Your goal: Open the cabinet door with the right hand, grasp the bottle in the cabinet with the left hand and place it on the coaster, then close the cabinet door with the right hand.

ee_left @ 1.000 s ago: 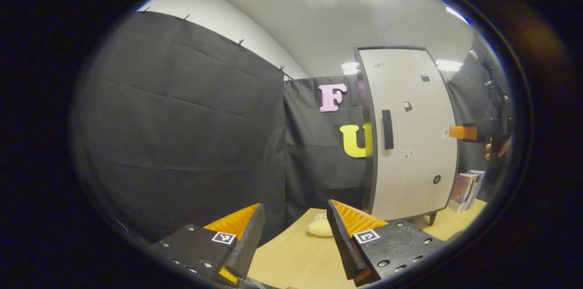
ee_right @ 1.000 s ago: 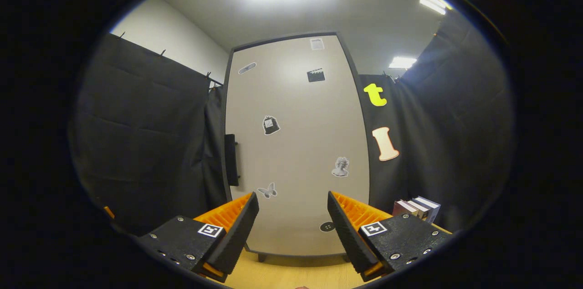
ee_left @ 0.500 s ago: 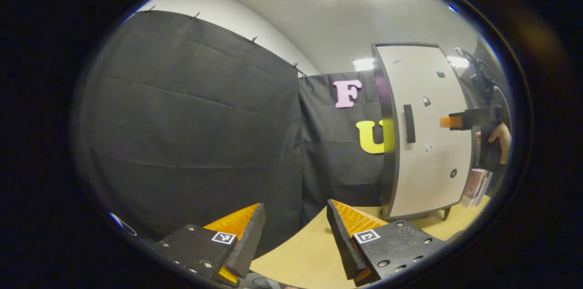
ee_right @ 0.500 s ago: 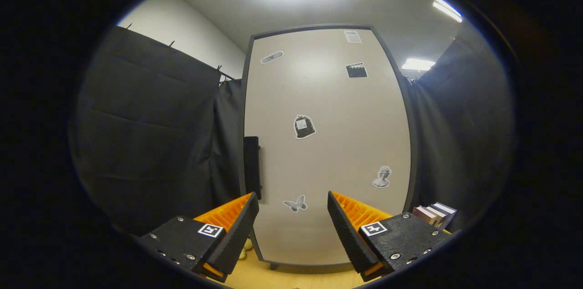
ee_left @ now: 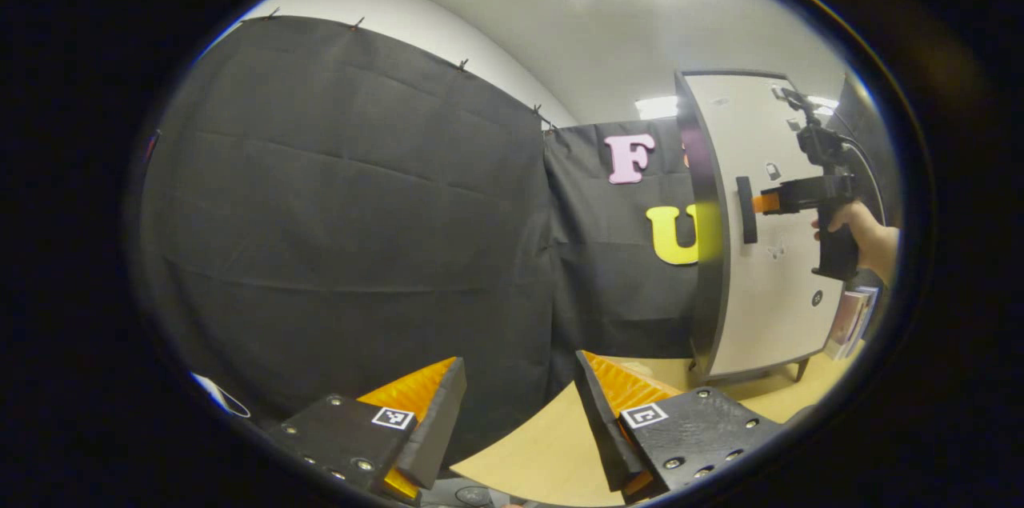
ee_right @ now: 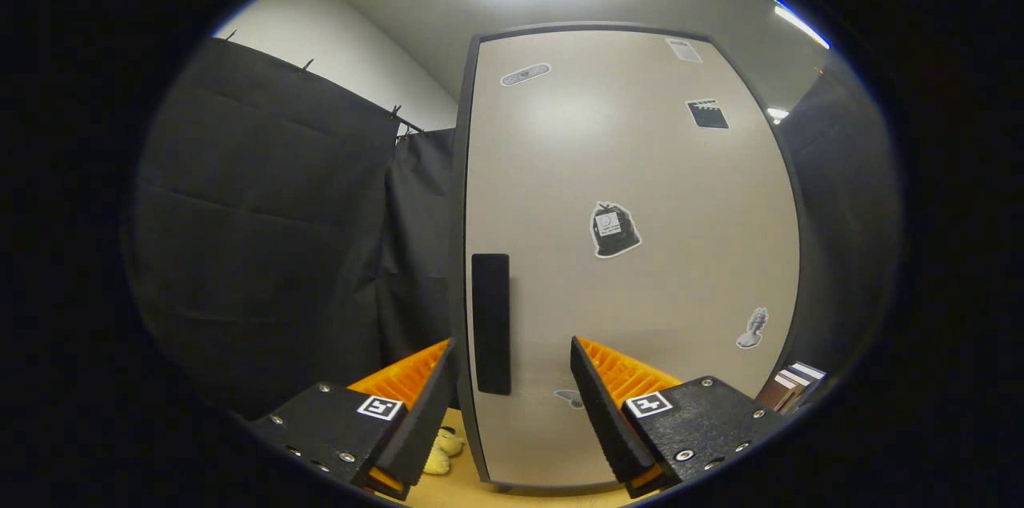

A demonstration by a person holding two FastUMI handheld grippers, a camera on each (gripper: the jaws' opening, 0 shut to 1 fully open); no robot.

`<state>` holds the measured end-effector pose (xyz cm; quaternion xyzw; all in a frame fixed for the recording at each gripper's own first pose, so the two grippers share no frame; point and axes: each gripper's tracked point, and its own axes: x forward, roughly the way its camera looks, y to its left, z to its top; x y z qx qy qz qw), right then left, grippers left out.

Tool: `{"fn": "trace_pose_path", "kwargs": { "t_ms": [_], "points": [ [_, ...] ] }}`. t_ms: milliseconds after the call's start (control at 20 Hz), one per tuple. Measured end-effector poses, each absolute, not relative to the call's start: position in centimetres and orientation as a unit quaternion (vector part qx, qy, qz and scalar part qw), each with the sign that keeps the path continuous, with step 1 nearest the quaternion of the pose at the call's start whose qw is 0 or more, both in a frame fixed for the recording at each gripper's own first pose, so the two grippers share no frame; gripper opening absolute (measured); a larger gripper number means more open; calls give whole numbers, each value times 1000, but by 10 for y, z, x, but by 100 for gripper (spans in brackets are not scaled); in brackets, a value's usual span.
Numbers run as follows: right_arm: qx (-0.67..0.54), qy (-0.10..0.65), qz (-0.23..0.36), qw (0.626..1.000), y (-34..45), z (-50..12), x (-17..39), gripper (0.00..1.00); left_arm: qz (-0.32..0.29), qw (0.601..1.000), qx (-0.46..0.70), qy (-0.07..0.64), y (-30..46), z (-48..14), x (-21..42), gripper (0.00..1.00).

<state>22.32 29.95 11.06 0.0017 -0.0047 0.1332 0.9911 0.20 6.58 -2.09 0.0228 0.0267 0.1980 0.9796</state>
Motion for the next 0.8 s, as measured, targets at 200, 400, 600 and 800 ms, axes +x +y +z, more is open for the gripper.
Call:
{"fn": "trace_pose_path", "kwargs": {
  "t_ms": [200,400,600,800],
  "points": [
    [-1,27,114,993,309,104,249,74,204,978,25,25,68,-22,2,78],
    [-2,59,102,993,318,93,267,63,210,977,25,26,69,-22,1,78],
    [-13,73,91,993,323,83,276,41,214,976,19,24,70,-23,1,73],
    [-11,77,94,993,323,82,275,25,213,977,21,28,69,-23,1,73]
  ]
}}
